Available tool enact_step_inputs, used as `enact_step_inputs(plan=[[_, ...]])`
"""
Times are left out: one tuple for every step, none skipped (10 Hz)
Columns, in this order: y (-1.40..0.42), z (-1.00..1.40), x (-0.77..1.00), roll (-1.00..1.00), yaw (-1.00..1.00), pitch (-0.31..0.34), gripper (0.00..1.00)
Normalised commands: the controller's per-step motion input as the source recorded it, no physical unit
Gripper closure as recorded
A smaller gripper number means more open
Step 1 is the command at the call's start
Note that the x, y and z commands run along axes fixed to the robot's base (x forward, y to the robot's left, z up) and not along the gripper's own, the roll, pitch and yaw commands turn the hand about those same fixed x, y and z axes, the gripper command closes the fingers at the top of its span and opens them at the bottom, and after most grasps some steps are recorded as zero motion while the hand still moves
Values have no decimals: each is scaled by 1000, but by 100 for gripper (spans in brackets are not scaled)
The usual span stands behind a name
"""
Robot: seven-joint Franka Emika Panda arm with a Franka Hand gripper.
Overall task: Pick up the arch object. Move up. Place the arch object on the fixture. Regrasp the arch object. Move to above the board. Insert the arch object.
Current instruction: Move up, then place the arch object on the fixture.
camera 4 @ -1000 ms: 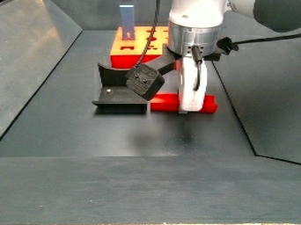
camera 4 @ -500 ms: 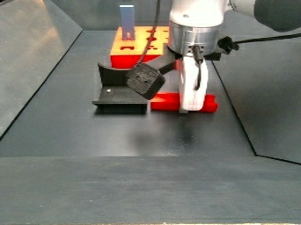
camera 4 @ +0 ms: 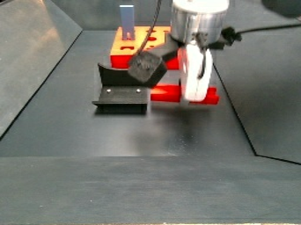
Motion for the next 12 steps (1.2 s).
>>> enact_step_inputs(plan=[[3,490,-5,32,-17,86,100],[3,268,-10,68,-18,103,100],[2,181,-13,83,-16,103,100],[0,1000,0,0,0,0,100],[0,1000,1,2,2,4,100],[3,1000,-14,13,1,34,100],[3,1000,-19,37,-9,52,100],[5,1000,-22,58,-13,65,100],[5,1000,-24,76,-10,75,100],[2,1000,-26,89,-2,86,100],[0,1000,-28,102,14,93,100],[-3,1000,-29,102,17,95,100]])
